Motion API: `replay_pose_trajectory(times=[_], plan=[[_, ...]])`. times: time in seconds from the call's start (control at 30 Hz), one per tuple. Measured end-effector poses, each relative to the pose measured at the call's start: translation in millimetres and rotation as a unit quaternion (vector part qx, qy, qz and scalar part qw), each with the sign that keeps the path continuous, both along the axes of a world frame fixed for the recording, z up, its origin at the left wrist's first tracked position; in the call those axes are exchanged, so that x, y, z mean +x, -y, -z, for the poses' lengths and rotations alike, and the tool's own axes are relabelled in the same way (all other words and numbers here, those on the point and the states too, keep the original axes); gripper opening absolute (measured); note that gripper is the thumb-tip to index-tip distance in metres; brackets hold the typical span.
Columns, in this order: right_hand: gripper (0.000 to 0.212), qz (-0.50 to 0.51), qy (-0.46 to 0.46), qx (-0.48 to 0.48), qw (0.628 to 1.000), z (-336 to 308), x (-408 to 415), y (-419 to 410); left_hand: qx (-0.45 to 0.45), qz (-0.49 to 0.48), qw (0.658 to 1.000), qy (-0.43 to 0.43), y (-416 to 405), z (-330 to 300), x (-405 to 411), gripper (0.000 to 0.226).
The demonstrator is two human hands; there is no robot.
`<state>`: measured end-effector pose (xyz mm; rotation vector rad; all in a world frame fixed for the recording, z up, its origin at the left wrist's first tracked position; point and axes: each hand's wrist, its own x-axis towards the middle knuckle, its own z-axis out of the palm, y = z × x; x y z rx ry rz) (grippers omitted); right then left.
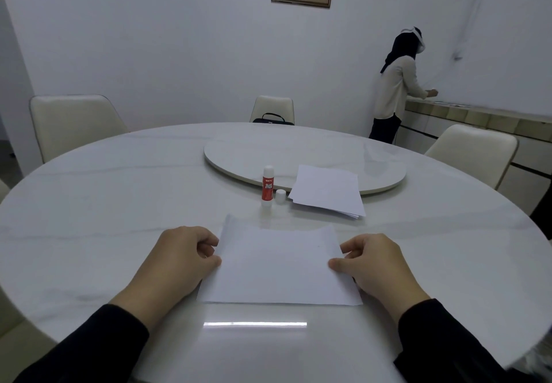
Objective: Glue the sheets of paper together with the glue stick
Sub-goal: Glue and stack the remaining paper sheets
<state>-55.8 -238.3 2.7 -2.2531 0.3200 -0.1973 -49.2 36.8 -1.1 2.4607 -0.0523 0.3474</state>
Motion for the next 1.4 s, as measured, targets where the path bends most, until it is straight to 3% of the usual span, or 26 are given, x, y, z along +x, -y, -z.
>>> replay_pose_trajectory(times=[0.3, 0.43, 0.5, 0.6, 0.67, 0.77, 0.93, 1.1, 1.23, 1.3, 1.37, 1.4], plan=[[0.042, 0.018, 0.016, -0.063, 0.998, 1.1, -1.4, -1.0, 0.041, -0.005, 0.998, -0.038, -4.3, 0.0, 1.6, 0.041], [0.030, 0.008, 0.139, -0.106, 0.985, -0.9, -0.6, -3.0, 0.059, 0.008, 0.998, -0.010, -1.6, -3.3, 7.0, 0.038], [0.038, -0.091, 0.181, -0.133, 0.970, -6.4, 3.4, -13.8, 0.074, 0.071, 0.995, 0.018, 6.1, -3.7, 10.3, 0.049], [0.069, -0.278, 0.064, -0.205, 0.936, -7.2, 8.2, -37.3, 0.154, 0.230, 0.960, -0.037, 24.6, -0.2, 9.7, 0.087], [0.082, -0.327, -0.018, -0.283, 0.901, -0.8, 13.6, -42.1, 0.242, 0.257, 0.932, -0.084, 25.7, 5.8, 12.1, 0.099], [0.089, -0.343, -0.068, -0.339, 0.874, 2.4, 18.2, -36.3, 0.290, 0.248, 0.918, -0.104, 20.4, 9.4, 15.0, 0.095], [0.105, -0.348, -0.066, -0.361, 0.863, -3.2, 10.1, -16.4, 0.291, 0.242, 0.918, -0.116, 11.3, 5.7, 15.3, 0.094], [0.105, -0.340, -0.064, -0.366, 0.864, -5.6, 0.6, 12.9, 0.289, 0.253, 0.914, -0.129, -6.6, -0.1, 17.4, 0.091], [0.106, -0.346, -0.092, -0.315, 0.879, -12.1, -3.4, 26.1, 0.280, 0.269, 0.913, -0.124, -20.6, -1.1, 19.8, 0.087], [0.093, -0.297, -0.089, -0.226, 0.924, -19.4, 1.6, 21.4, 0.280, 0.274, 0.913, -0.117, -22.9, 0.0, 20.8, 0.086], [0.061, -0.172, -0.031, -0.010, 0.985, -26.5, 16.6, 10.8, 0.277, 0.278, 0.913, -0.115, -20.6, -0.3, 21.9, 0.085], [0.051, -0.106, -0.021, 0.156, 0.982, -30.5, 27.9, 4.2, 0.274, 0.279, 0.913, -0.117, -19.0, -1.0, 22.3, 0.084]])
